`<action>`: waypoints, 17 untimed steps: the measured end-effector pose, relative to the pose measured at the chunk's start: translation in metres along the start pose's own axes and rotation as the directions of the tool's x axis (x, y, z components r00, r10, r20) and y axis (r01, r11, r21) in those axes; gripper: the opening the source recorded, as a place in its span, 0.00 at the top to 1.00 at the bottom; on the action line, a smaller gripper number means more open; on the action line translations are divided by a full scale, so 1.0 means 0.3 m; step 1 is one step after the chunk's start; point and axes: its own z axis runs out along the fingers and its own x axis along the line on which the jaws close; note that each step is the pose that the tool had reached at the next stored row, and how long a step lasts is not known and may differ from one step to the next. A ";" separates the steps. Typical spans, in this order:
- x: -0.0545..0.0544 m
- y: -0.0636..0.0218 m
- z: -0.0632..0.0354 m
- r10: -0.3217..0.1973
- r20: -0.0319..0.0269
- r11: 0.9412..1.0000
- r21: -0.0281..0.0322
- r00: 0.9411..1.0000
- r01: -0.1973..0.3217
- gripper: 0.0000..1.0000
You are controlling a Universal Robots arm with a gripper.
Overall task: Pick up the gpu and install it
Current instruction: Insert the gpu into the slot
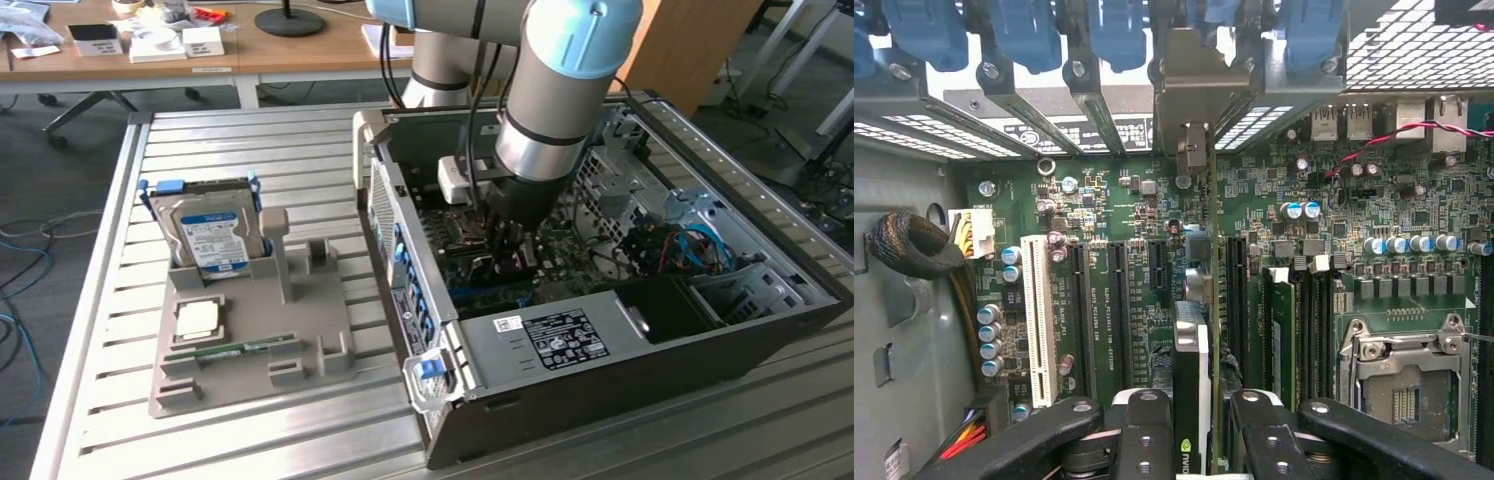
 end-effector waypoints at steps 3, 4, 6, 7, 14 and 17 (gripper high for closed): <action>0.000 0.000 0.000 0.000 0.000 1.000 0.000 1.000 0.000 0.73; 0.000 0.000 0.000 0.000 0.000 1.000 0.000 1.000 0.000 0.73; 0.000 0.001 0.000 0.000 0.000 1.000 0.000 1.000 0.000 0.73; 0.000 0.002 0.000 0.000 0.000 1.000 0.000 1.000 0.000 0.73; 0.000 0.004 0.001 0.000 0.000 1.000 0.000 1.000 0.000 0.73; 0.000 0.004 0.005 0.000 -0.001 1.000 0.000 1.000 0.000 0.73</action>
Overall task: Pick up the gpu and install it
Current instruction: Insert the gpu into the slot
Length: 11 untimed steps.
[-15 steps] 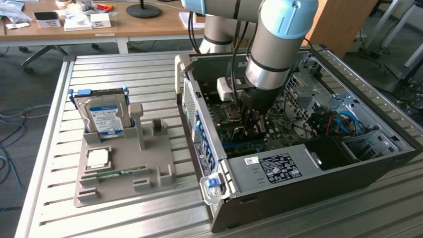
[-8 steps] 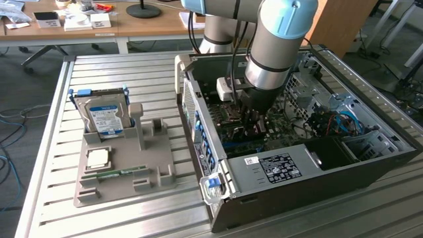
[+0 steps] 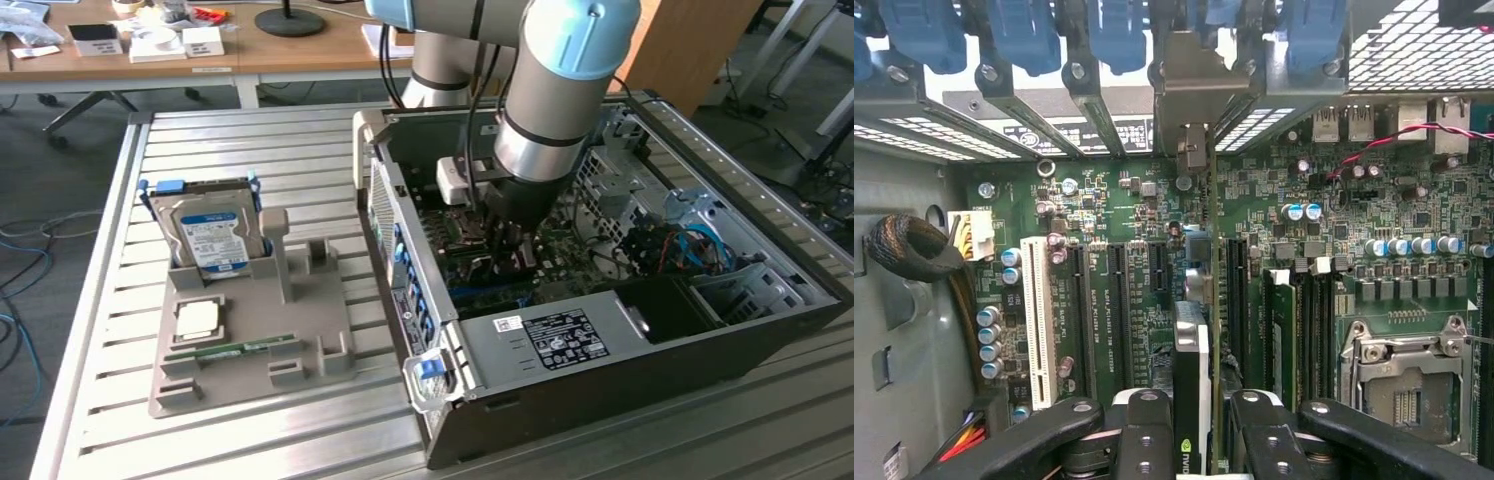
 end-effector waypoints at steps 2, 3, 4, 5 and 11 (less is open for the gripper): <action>0.000 0.000 0.002 0.000 0.000 1.000 0.000 1.000 0.000 0.73; 0.000 0.001 0.003 0.000 0.000 1.000 0.000 1.000 0.000 0.73; 0.000 0.001 0.005 0.000 0.000 1.000 0.000 1.000 0.000 0.73; 0.000 0.001 0.006 0.000 0.000 1.000 0.000 1.000 0.000 0.73; 0.000 0.001 0.006 -0.008 0.001 1.000 0.000 1.000 0.008 0.73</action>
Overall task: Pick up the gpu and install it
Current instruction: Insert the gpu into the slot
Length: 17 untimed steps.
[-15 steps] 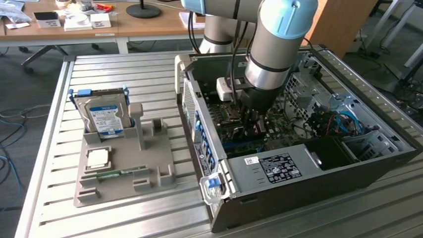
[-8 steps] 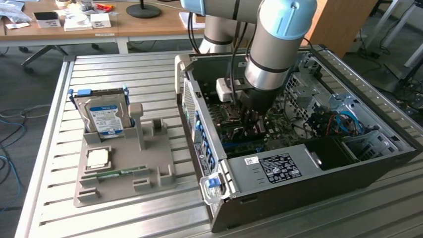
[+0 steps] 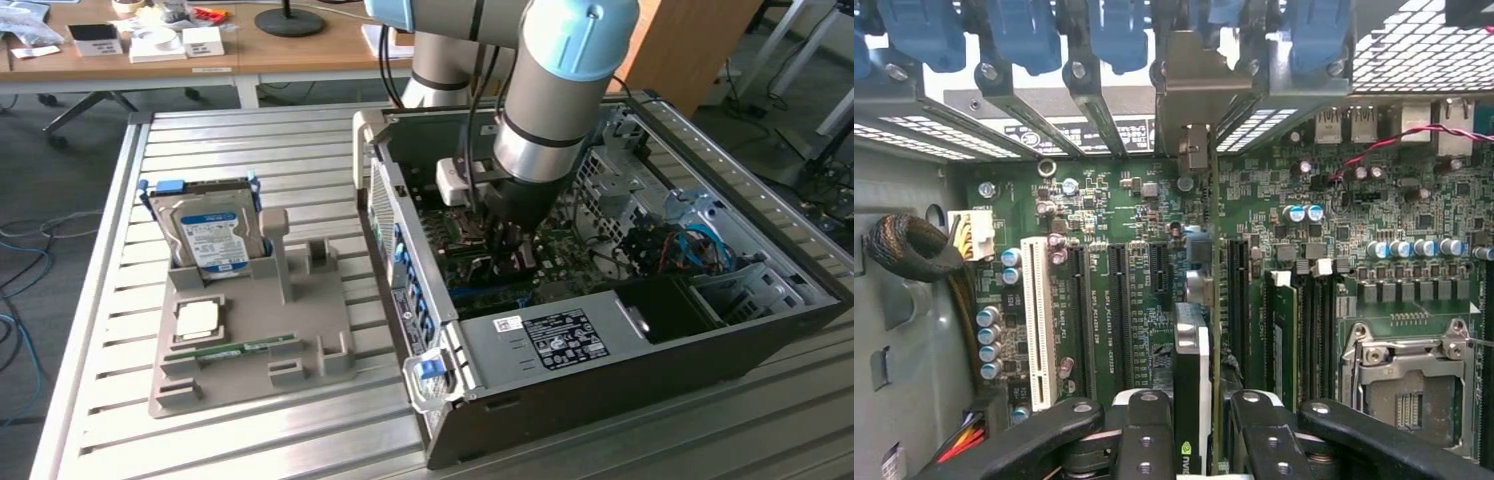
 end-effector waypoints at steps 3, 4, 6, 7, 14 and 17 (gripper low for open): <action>0.000 0.000 0.000 -0.013 0.001 1.000 -0.001 1.000 0.013 0.73; 0.000 0.000 0.000 -0.014 0.001 1.000 -0.001 1.000 0.014 0.73; 0.000 0.000 0.000 -0.014 0.001 1.000 -0.001 1.000 0.014 0.73; 0.000 0.000 0.000 -0.014 0.001 1.000 -0.001 1.000 0.014 0.73; -0.001 0.000 0.001 -0.024 0.001 1.000 -0.001 1.000 0.024 0.73; 0.000 0.000 0.001 -0.024 0.001 1.000 -0.001 1.000 0.024 0.73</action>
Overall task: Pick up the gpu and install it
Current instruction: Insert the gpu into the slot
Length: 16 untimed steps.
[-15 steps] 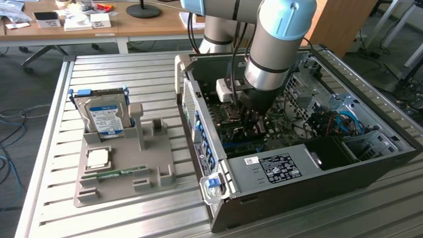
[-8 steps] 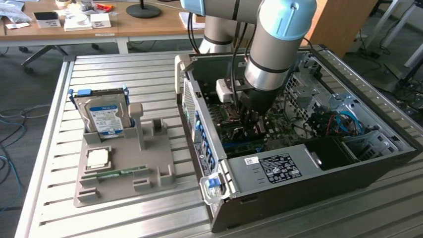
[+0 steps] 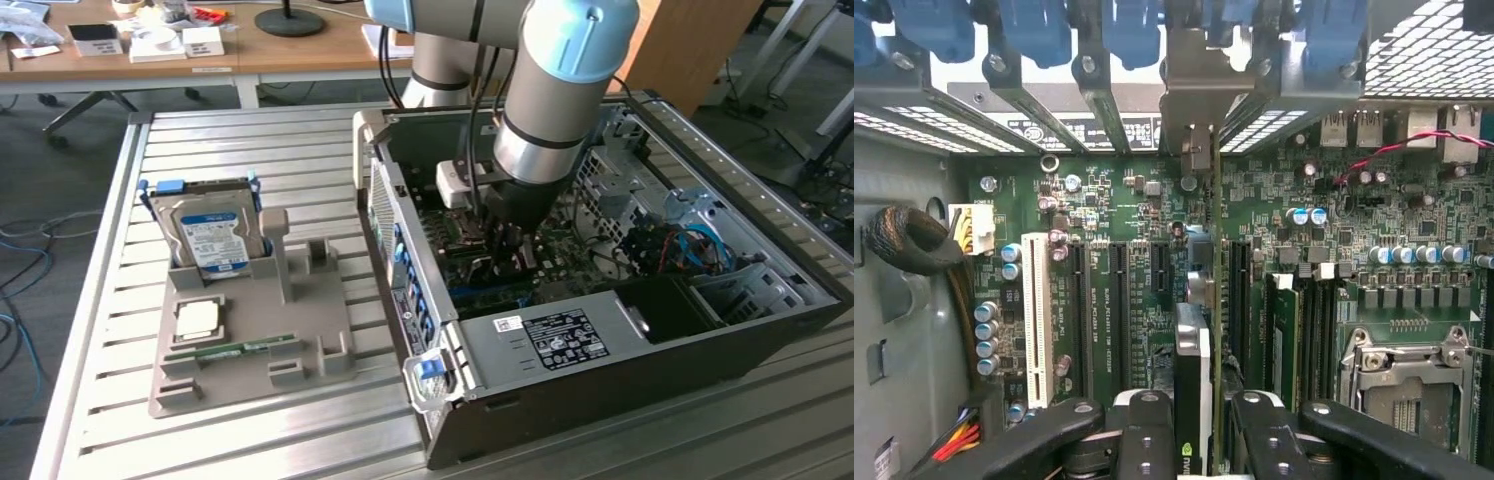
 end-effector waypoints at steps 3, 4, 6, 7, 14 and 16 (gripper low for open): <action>0.000 0.001 0.001 0.000 0.000 1.000 0.000 1.000 0.000 0.73; 0.000 0.001 0.001 0.000 0.000 1.000 0.000 1.000 0.000 0.73; 0.000 0.002 0.001 0.000 0.000 1.000 0.000 1.000 0.000 0.73; 0.000 0.002 0.002 0.000 0.000 1.000 0.000 1.000 0.000 0.73; 0.000 0.002 0.006 0.000 0.000 1.000 0.000 1.000 0.000 0.73; 0.000 0.002 0.006 0.000 0.000 1.000 0.000 1.000 0.000 0.73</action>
